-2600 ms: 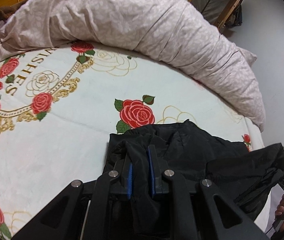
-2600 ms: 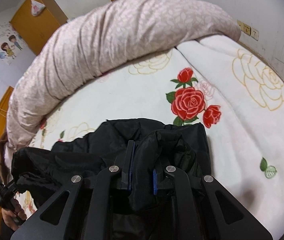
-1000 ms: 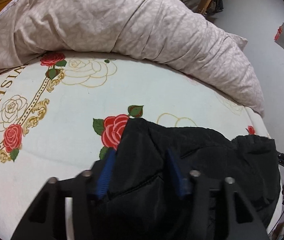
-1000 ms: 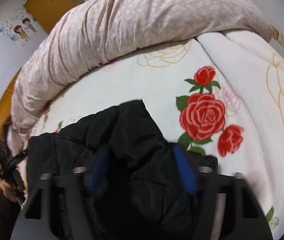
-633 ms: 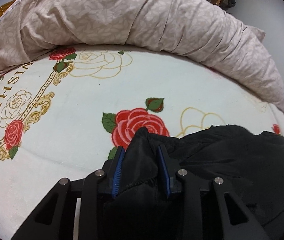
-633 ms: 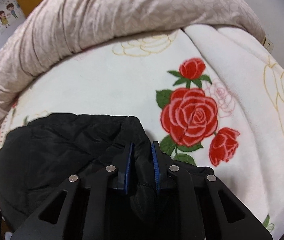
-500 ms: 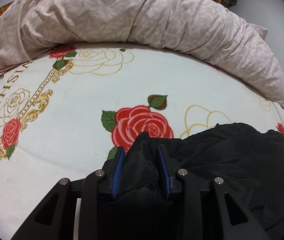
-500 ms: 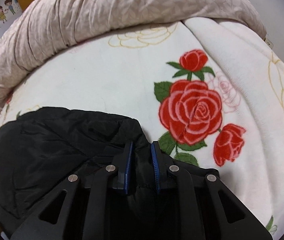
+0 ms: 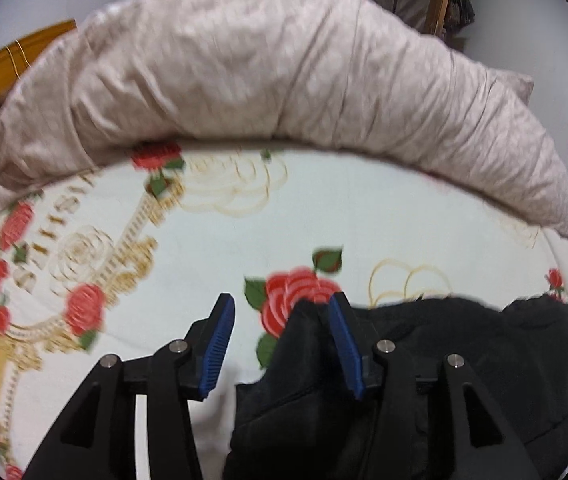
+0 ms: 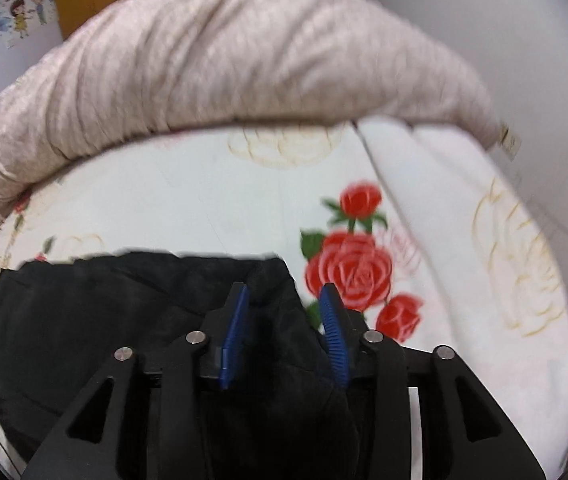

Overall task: Fold large clothes
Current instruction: 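Grasp the folded jacket edge with both tools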

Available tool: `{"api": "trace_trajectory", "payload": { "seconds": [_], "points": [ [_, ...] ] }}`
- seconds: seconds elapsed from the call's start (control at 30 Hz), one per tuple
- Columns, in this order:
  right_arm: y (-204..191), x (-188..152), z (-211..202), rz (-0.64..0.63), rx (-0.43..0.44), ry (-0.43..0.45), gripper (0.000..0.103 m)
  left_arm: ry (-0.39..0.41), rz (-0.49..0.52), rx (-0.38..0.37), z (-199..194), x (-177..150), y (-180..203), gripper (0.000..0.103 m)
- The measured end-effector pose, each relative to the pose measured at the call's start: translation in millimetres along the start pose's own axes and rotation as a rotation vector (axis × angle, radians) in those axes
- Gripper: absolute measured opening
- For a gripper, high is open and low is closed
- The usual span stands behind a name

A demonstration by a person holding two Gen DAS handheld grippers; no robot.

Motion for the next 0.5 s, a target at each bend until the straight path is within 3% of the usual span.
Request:
{"api": "trace_trajectory", "payload": {
  "seconds": [0.07, 0.13, 0.3, 0.37, 0.5],
  "points": [
    [-25, -2, -10, -0.034, 0.034, 0.000, 0.039, 0.027, 0.008, -0.020, -16, 10, 9, 0.051],
    [-59, -18, -5, -0.092, 0.075, -0.053, 0.039, 0.044, 0.034, -0.103, -27, 15, 38, 0.054],
    [-97, -55, 49, -0.167, 0.029, -0.187, 0.039, -0.061, 0.158, -0.258, 0, 1, 125, 0.055],
    [-95, -58, 68, -0.166, -0.003, -0.189, 0.040, -0.116, 0.171, -0.256, 23, -9, 141, 0.055],
    [-85, -62, 94, -0.129, 0.007, -0.208, 0.047, -0.121, 0.172, -0.212, 56, -16, 143, 0.057]
  ]
}}
Point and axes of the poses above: each gripper's, at about its wrist camera, not at the fingertips, and z roughly the way its jaws point, y to its right, x to its top, the point moved 8 cm from there along z, roughly the way its jaws point, and after that the axes turned 12 degrees about z, right-handed, at the moved point
